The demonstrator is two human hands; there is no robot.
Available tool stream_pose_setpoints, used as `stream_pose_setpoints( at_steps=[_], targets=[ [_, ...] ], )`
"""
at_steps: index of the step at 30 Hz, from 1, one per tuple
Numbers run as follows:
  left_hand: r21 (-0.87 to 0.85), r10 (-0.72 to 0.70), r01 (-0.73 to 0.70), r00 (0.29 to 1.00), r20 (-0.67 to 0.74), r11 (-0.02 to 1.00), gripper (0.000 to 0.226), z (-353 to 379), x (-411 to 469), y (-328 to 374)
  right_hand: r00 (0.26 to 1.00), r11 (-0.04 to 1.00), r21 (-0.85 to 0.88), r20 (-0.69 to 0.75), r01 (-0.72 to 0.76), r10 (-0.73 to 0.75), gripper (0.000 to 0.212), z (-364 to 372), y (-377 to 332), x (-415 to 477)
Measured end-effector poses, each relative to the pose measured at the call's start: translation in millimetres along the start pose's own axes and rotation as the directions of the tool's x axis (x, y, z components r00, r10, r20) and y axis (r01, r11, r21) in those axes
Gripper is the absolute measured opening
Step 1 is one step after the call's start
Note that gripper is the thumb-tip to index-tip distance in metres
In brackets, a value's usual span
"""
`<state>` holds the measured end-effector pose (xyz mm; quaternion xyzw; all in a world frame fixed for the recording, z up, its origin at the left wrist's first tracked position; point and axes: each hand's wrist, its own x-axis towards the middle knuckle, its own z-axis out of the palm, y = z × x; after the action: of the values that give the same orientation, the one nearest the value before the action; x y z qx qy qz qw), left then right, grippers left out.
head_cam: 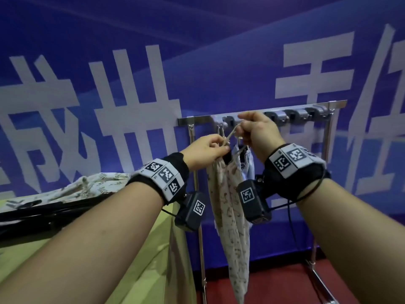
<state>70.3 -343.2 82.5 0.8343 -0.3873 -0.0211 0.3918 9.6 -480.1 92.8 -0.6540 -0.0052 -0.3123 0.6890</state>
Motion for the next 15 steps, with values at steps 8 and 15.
stream_pose_setpoints(
  at_steps=[8, 15],
  targets=[
    [-0.114, -0.114, 0.101, 0.987, -0.109, 0.988, 0.024, -3.9, 6.7, -14.9, 0.997, 0.992, -0.123, 0.082, -0.003, 0.013, 0.024, 11.8, 23.8, 3.3],
    [-0.269, -0.249, 0.296, 0.949, 0.195, 0.916, 0.017, -9.9, 5.7, -15.6, 0.993, 0.954, -0.298, 0.120, 0.029, 0.008, 0.023, 3.1, 42.8, 12.6]
  ],
)
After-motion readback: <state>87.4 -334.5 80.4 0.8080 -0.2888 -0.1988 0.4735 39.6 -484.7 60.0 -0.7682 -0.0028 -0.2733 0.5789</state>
